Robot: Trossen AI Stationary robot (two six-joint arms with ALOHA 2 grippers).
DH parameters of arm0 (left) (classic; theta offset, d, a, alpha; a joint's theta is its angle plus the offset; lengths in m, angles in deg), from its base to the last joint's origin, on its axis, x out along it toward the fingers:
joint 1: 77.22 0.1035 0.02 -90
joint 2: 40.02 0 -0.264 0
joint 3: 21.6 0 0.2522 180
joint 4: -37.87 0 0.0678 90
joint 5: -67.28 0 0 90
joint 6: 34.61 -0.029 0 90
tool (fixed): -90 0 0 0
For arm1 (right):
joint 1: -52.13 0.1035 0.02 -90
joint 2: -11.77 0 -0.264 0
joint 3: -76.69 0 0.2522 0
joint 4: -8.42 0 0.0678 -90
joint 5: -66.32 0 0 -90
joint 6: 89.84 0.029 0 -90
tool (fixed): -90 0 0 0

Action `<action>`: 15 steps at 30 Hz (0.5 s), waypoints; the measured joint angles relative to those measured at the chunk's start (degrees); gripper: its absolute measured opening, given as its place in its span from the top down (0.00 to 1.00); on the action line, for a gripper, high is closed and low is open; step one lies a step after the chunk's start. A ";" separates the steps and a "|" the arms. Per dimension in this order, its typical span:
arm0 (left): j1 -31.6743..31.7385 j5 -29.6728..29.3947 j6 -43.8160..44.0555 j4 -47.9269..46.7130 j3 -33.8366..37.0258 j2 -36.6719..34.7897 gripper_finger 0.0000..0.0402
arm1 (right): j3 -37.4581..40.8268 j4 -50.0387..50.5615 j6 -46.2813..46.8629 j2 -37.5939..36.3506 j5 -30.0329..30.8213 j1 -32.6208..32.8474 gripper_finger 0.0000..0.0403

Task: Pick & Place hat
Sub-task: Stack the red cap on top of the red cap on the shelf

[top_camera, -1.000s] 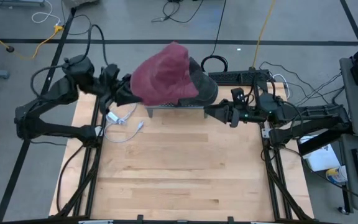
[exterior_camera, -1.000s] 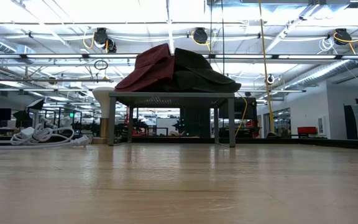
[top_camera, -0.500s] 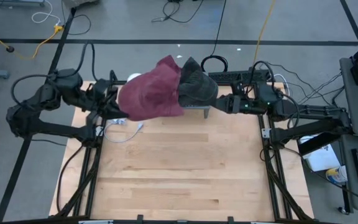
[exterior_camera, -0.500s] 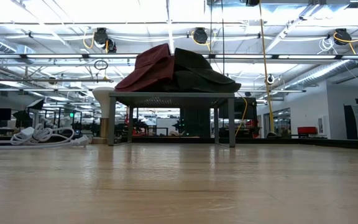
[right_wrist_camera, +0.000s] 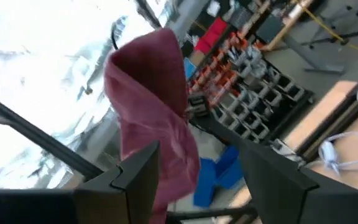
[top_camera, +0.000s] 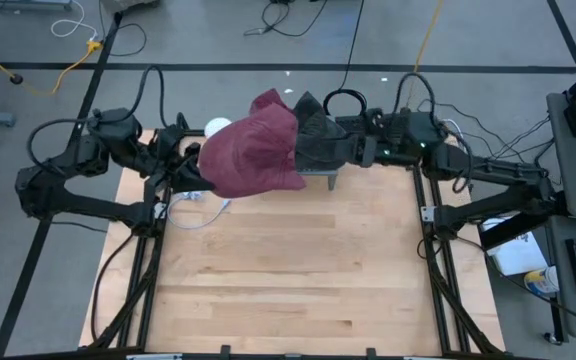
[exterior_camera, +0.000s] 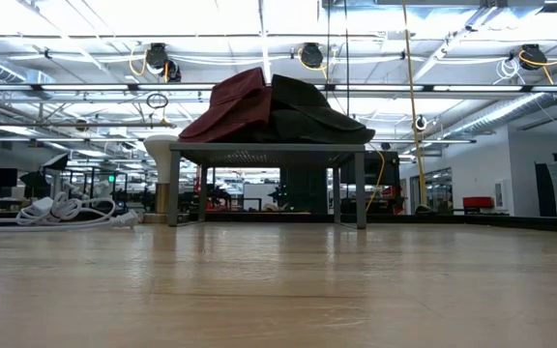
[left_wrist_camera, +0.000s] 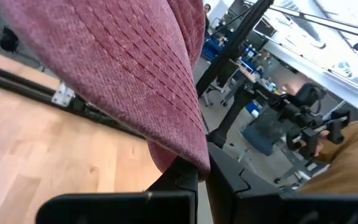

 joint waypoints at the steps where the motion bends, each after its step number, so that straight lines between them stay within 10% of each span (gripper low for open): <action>1: 0.03 0.63 0.19 0.08 0.00 0.44 0.98 | -1.74 1.50 -0.61 1.08 -1.03 -0.25 0.47; 15: 1.28 3.76 1.39 7.46 0.00 4.51 0.98 | -14.23 2.56 -3.34 12.67 -14.76 0.63 0.47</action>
